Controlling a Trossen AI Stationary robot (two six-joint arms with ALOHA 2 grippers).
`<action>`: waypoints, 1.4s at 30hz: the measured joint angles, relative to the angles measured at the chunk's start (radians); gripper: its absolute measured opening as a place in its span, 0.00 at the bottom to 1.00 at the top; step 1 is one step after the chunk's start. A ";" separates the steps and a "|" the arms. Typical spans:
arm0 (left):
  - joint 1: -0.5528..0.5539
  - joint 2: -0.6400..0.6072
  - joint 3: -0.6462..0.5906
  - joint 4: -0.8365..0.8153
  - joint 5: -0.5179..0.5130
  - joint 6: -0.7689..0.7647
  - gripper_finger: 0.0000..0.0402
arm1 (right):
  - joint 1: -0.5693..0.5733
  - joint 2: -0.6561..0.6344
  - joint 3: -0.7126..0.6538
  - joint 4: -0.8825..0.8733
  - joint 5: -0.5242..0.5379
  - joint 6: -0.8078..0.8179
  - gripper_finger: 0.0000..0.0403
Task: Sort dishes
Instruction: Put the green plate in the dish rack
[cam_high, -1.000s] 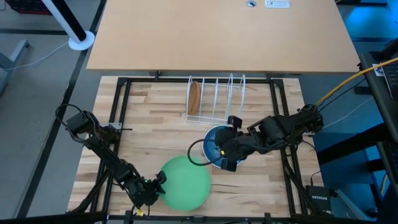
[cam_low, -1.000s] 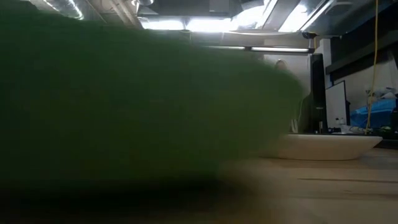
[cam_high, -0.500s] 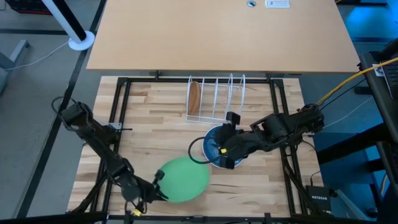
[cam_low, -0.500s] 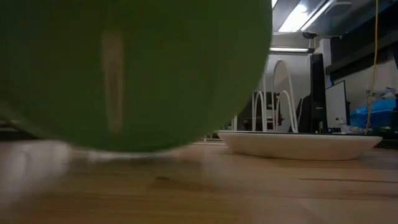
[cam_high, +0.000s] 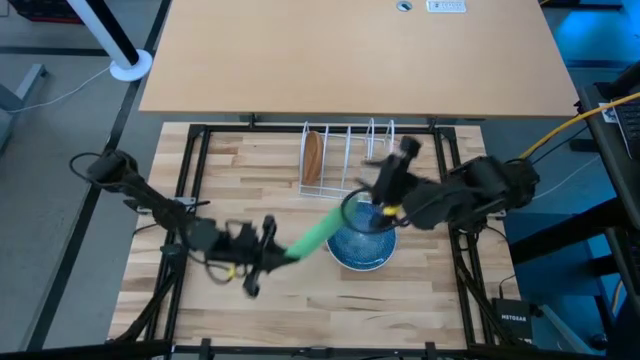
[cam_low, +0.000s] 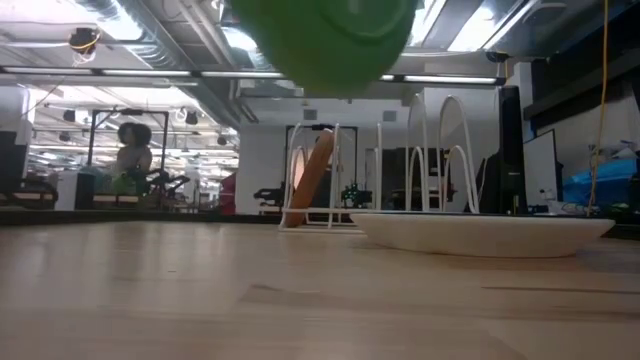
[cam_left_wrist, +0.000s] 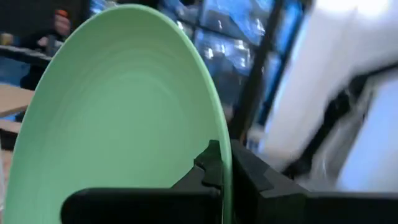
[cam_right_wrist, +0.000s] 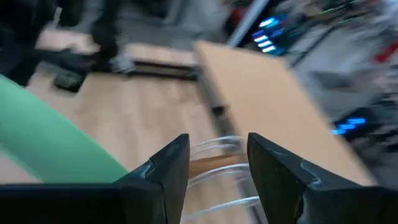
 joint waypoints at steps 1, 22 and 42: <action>0.034 0.004 0.000 0.025 0.014 -0.039 0.00 | 0.000 -0.013 0.000 0.005 0.046 -0.024 0.41; 0.556 0.398 0.358 0.403 0.336 -0.408 0.00 | -0.118 -0.108 0.000 -0.020 0.199 -0.191 0.41; 0.698 0.413 0.389 0.056 0.247 -0.390 0.01 | -0.140 -0.107 -0.001 -0.055 0.151 -0.195 0.41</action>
